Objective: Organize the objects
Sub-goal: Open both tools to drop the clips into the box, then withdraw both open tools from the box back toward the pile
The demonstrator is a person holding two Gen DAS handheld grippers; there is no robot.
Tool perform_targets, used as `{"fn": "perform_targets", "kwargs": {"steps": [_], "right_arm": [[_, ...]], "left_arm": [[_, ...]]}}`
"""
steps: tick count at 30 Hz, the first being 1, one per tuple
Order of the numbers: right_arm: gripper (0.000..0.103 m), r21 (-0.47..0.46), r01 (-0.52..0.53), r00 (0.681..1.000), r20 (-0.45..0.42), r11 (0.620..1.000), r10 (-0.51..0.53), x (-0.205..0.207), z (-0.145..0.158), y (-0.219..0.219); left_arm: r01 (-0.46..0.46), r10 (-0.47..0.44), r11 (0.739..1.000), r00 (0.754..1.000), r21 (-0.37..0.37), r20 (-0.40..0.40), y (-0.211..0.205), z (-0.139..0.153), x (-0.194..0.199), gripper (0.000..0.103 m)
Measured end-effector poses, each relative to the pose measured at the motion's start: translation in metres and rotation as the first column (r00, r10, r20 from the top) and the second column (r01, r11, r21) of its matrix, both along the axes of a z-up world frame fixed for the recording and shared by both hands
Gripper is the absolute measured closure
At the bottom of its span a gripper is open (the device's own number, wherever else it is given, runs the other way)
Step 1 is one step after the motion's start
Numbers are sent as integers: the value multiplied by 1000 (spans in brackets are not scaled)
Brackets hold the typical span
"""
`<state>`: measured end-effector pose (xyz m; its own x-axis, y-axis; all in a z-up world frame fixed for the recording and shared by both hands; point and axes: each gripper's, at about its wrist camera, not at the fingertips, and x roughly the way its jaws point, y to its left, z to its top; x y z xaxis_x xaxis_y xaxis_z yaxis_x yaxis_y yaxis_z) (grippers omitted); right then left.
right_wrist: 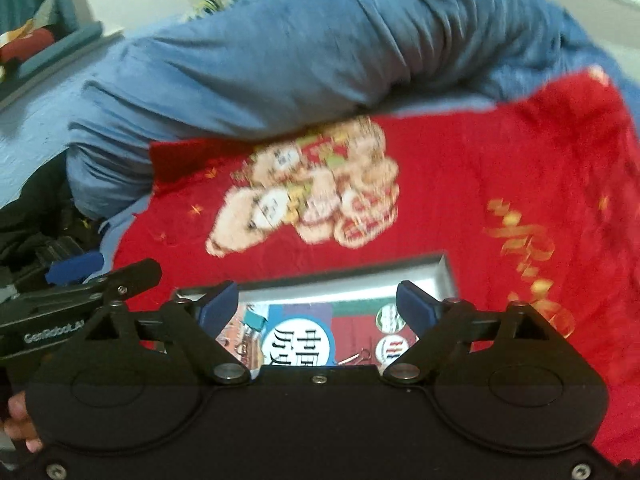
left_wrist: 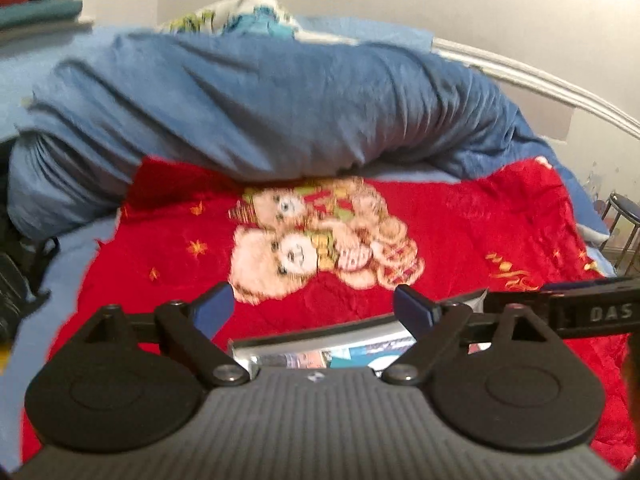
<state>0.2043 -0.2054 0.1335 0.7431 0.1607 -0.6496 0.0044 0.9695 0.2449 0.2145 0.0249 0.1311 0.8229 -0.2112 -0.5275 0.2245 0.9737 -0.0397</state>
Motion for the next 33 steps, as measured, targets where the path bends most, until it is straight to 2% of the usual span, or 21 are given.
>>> {"fn": "perform_targets", "kwargs": {"steps": [4, 7, 11, 16, 19, 23, 27, 30, 33], "right_arm": [[11, -79, -4, 997, 73, 997, 10, -28, 44, 10], [3, -104, 0, 994, 109, 995, 11, -56, 76, 18], [0, -117, -12, 983, 178, 993, 33, -103, 112, 27], [0, -138, -21, 963, 263, 990, 57, -160, 138, 37], [0, -124, 35, 956, 294, 992, 3, -193, 137, 37], [0, -28, 138, 932, 341, 990, -121, -233, 116, 30], [0, -56, 158, 948, 288, 986, -136, -252, 71, 24], [0, -55, 188, 945, 284, 981, -165, -263, 26, 17], [0, -100, 196, 964, 204, 976, -172, -262, -22, 13]], "left_arm": [[18, -17, 1000, 998, -6, 59, -1, 32, -23, 0], [26, -24, 1000, 993, -17, 119, -2, 58, -43, 0], [50, -44, 998, 984, -33, 173, -5, 89, -70, 0], [45, -28, 996, 974, -71, 223, -6, 117, -106, 0], [23, 3, 994, 973, -111, 229, -3, 119, -127, 0], [-14, 45, 989, 976, -144, 215, -1, 91, -157, 0], [-99, 118, 988, 978, -116, 172, -10, 28, -184, 0], [-140, 147, 986, 987, -95, 65, -20, -32, -199, 0], [-145, 139, 987, 987, -69, -80, -25, -85, -203, 0]]}}
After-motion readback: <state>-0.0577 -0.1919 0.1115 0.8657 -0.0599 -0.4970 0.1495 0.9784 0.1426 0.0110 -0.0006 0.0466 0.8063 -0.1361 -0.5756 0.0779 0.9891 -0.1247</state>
